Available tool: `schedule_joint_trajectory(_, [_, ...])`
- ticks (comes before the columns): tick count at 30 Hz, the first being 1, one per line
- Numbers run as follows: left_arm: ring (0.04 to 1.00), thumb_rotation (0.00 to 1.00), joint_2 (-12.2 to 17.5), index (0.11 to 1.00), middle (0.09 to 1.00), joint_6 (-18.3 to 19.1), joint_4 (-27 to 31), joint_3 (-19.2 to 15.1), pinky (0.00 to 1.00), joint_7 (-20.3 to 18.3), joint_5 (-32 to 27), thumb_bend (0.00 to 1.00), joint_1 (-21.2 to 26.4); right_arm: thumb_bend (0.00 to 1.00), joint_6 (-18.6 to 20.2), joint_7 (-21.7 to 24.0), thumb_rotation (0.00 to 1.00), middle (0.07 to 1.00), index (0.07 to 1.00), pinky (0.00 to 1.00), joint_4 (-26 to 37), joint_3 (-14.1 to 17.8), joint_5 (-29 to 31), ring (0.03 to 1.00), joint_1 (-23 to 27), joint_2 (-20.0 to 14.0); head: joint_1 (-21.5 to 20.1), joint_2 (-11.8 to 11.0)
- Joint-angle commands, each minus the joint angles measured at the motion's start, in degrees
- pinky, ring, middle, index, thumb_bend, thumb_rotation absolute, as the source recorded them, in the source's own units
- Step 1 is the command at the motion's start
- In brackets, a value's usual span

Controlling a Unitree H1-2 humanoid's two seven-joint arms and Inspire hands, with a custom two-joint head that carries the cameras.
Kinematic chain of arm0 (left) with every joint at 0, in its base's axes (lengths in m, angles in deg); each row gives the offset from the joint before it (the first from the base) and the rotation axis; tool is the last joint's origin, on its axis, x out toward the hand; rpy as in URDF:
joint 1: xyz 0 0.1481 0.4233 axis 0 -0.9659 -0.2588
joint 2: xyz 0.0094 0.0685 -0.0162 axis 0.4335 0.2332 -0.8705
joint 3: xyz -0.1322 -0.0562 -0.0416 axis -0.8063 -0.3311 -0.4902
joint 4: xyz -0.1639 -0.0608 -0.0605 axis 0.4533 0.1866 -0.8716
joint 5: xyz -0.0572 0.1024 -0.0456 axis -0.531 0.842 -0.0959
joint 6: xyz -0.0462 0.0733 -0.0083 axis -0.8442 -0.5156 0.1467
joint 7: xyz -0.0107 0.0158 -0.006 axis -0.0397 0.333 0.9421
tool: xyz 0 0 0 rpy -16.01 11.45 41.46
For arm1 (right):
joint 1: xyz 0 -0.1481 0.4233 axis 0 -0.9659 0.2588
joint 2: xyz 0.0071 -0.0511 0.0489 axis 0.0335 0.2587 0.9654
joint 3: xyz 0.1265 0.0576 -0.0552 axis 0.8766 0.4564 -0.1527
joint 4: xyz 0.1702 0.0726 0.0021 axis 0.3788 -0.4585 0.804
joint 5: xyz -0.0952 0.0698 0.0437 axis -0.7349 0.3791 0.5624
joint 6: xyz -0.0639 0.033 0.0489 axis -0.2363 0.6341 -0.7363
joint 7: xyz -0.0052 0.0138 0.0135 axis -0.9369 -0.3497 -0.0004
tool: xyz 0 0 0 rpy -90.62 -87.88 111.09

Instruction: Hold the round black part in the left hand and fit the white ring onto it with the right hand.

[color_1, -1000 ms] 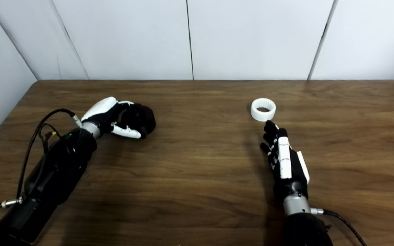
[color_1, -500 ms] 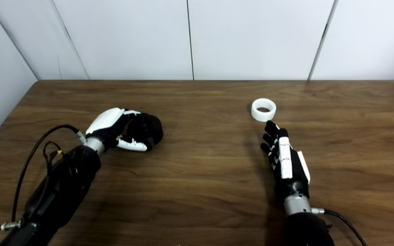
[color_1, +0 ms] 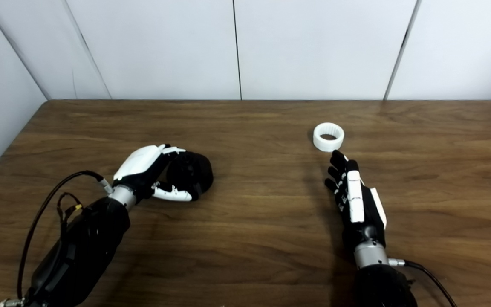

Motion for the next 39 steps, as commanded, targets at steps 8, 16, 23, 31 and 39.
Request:
schedule_joint_trajectory(8, [0.978, 0.37, -2.3, 0.820, 0.912, -1.7, 7.9, 2.3, 0.84, -1.1, 1.3, 0.84, -3.6, 0.57, 0.4, 0.2, 1.00, 0.930, 0.907, 0.94, 2.2, -0.5, -0.1, 0.941, 1.8, 0.6, -0.8, 0.3])
schedule_joint_trajectory(16, [0.977, 0.38, -3.9, 0.818, 0.915, -2.8, 11.2, 4.1, 0.83, -1.0, 4.7, 0.84, -7.8, 0.57, 1.0, -0.1, 1.00, 0.933, 0.907, 0.94, 2.4, -0.4, -0.3, 0.943, 1.7, 0.8, -1.6, 0.5])
schedule_joint_trajectory(23, [0.989, 0.39, -5.6, 0.822, 0.921, -4.5, 12.7, 5.4, 0.84, -1.1, 6.2, 0.84, -10.2, 0.58, 1.0, 0.1, 1.00, 0.930, 0.899, 0.93, 2.5, -0.6, -0.4, 0.940, 1.6, 0.7, -1.7, 0.6])
schedule_joint_trajectory(31, [0.985, 0.39, -7.2, 0.824, 0.920, -5.7, 12.9, 6.7, 0.78, -1.4, 8.7, 0.86, -11.1, 0.58, 1.3, 0.1, 1.00, 0.933, 0.903, 0.93, 2.8, -0.6, -0.3, 0.946, 1.4, 0.8, -1.8, 0.6])
schedule_joint_trajectory(39, [0.982, 0.39, -8.2, 0.829, 0.925, -6.8, 11.3, 6.7, 0.79, -0.8, 8.9, 0.85, -10.8, 0.57, 0.8, -0.1, 1.00, 0.927, 0.894, 0.93, 3.2, -0.5, -0.6, 0.937, 1.4, 0.9, -2.2, 0.6])
